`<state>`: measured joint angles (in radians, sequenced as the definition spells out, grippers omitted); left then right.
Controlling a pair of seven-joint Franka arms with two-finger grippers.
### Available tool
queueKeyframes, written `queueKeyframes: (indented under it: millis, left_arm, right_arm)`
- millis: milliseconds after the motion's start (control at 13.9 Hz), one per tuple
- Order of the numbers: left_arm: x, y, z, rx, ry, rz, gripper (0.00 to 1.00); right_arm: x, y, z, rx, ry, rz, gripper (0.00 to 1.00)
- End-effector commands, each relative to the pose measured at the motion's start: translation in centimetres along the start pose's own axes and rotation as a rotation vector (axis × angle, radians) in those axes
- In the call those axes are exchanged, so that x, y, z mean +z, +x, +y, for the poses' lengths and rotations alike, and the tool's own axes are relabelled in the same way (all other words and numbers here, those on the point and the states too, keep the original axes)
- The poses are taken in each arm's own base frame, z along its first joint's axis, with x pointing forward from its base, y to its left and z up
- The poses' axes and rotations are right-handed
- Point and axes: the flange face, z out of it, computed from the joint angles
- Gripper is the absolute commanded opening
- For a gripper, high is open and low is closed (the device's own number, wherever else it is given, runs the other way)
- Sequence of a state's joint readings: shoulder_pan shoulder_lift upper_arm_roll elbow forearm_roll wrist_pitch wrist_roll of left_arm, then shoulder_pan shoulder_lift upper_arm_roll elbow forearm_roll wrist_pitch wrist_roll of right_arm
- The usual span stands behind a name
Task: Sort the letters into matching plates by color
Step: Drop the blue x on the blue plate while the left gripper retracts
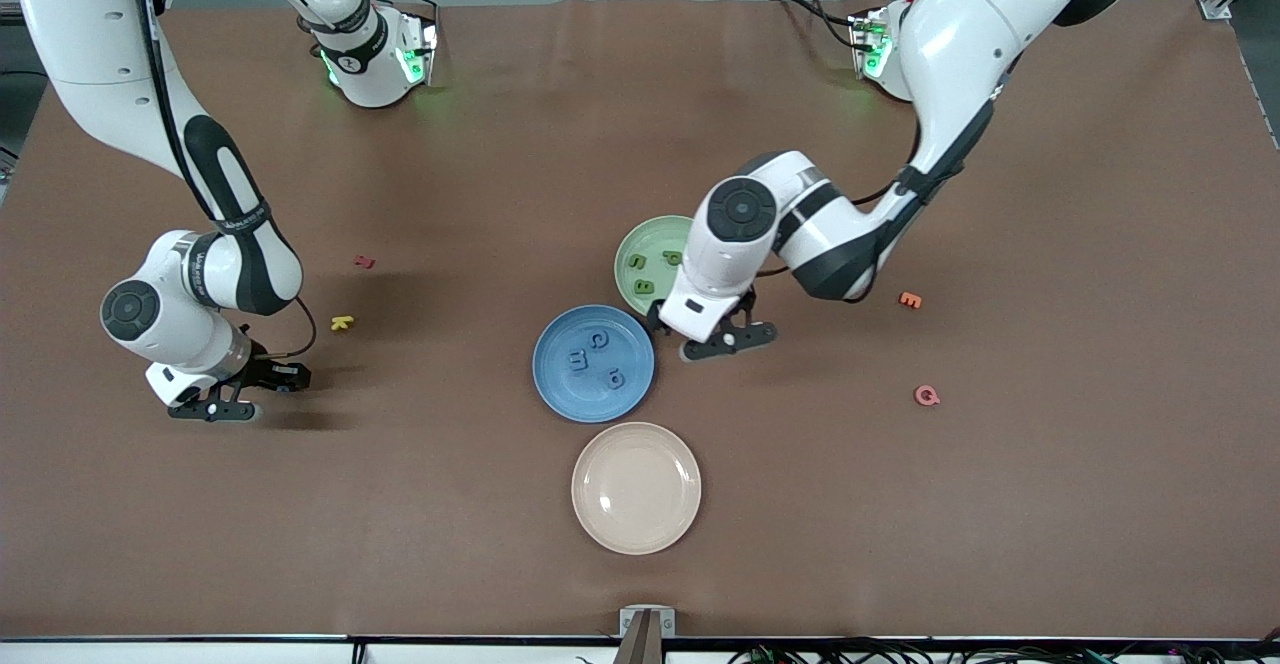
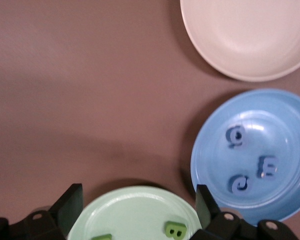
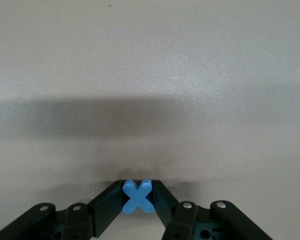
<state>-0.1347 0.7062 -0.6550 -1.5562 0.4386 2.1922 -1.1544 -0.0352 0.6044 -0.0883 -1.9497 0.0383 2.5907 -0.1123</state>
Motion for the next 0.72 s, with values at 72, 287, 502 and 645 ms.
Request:
queueKeyframes:
  millis: [72,287,502,645]
  left_arm:
    - [-3.2,3.0,-2.8,0.01,-0.041,-0.023,0.99]
    - [-6.3,3.5,-5.6,0.088,-0.079,-0.066,0.99]
    - [-8.8,4.3,-10.0,0.145,-0.095,-0.07,0.99]
    - [-9.8,4.8,-13.7,0.182,-0.09,-0.055,0.99]
  right_arm:
    - [-2.8,-0.2,-3.0,0.043,0.02,-0.072,0.0]
    - [-6.9,0.6,-8.0,0.137,0.012,-0.165,0.0]
    - [-8.9,0.7,-15.4,0.253,-0.004,-0.179,0.0]
    - [-9.9,0.5,-21.0,0.356,0.002,-0.163,0.0]
